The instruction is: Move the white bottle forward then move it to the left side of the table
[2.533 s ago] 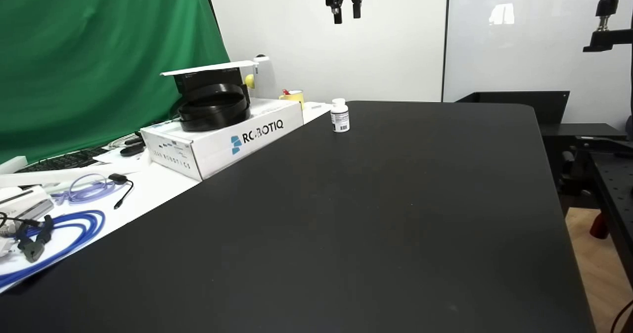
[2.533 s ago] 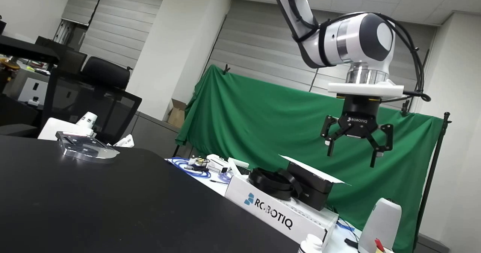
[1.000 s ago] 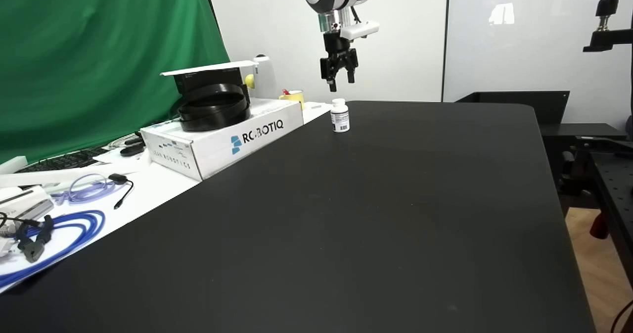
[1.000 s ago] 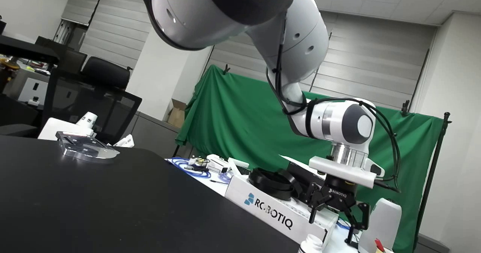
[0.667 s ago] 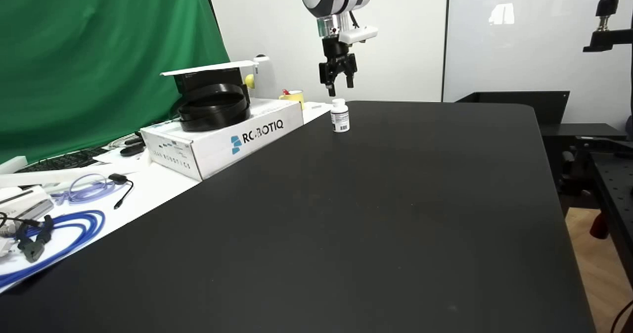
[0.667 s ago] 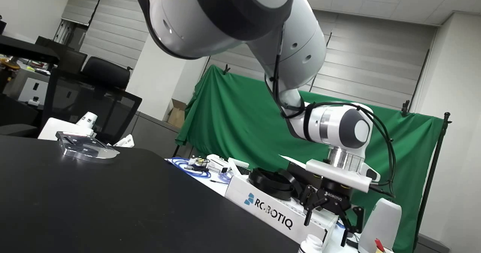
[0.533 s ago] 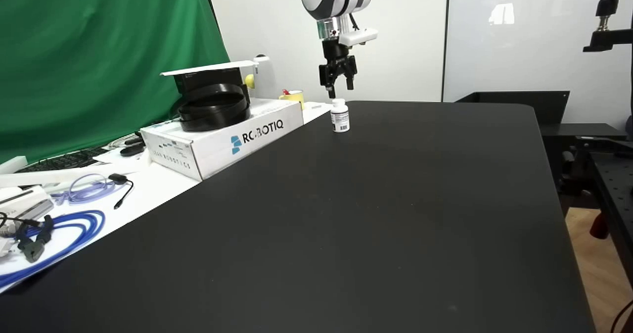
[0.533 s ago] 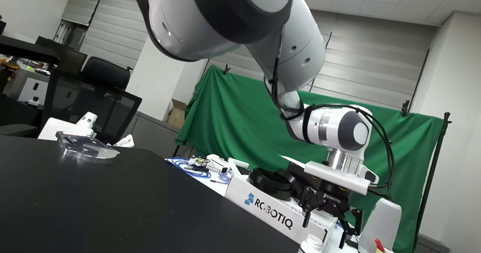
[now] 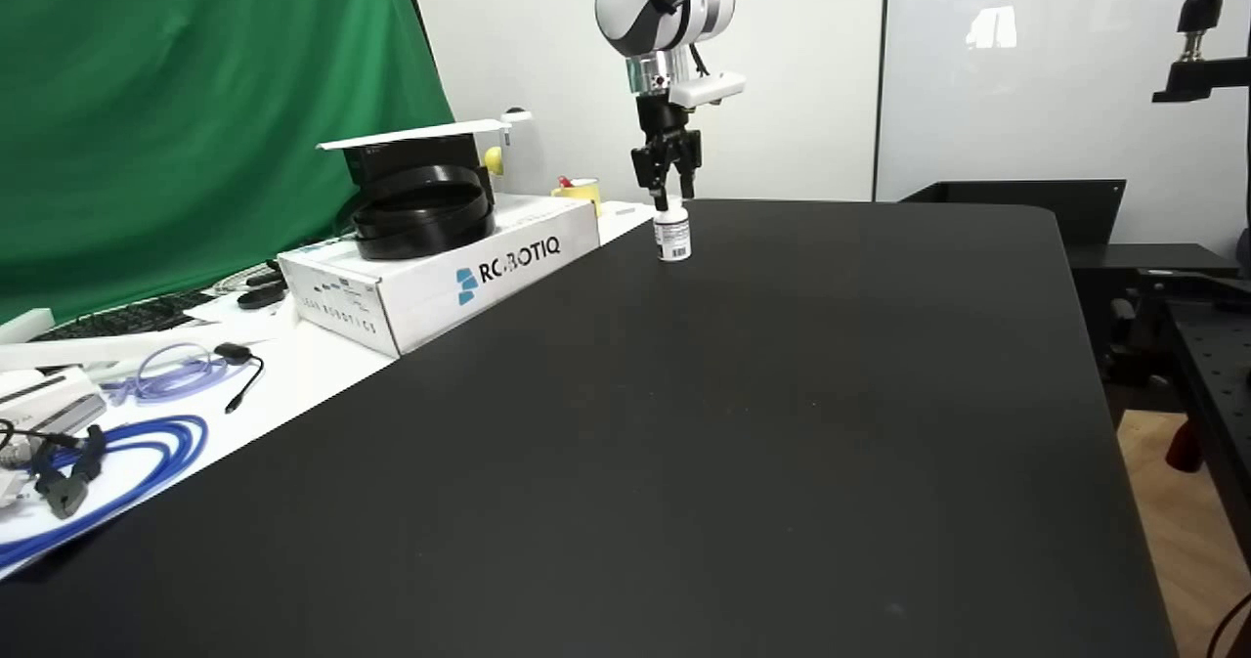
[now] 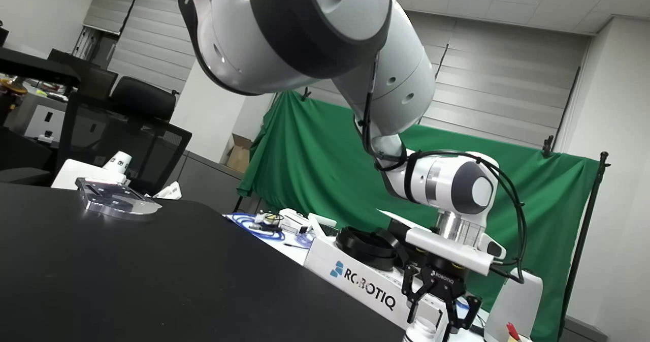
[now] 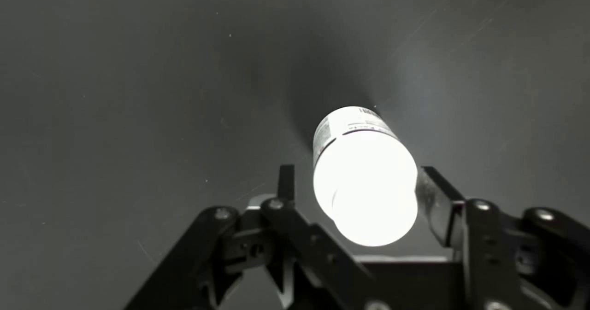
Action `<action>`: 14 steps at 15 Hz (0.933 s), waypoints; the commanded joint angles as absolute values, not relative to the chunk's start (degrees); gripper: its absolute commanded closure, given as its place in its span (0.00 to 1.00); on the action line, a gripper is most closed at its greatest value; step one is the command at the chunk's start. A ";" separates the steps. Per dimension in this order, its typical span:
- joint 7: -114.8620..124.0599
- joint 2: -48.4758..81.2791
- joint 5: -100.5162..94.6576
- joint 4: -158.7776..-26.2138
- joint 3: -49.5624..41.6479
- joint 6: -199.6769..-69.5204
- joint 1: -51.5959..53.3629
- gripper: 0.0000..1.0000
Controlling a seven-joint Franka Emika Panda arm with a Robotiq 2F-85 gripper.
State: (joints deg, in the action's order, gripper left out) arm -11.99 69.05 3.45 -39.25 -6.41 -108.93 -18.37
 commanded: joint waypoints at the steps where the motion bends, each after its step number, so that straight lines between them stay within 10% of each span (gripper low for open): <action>1: -11.22 71.20 3.90 -35.25 -6.13 -108.06 -18.61 0.61; 4: -10.22 70.71 3.61 -35.36 -6.52 -106.83 -18.10 0.81; 14: -9.76 57.19 2.40 -47.80 -7.01 -106.51 -12.26 0.81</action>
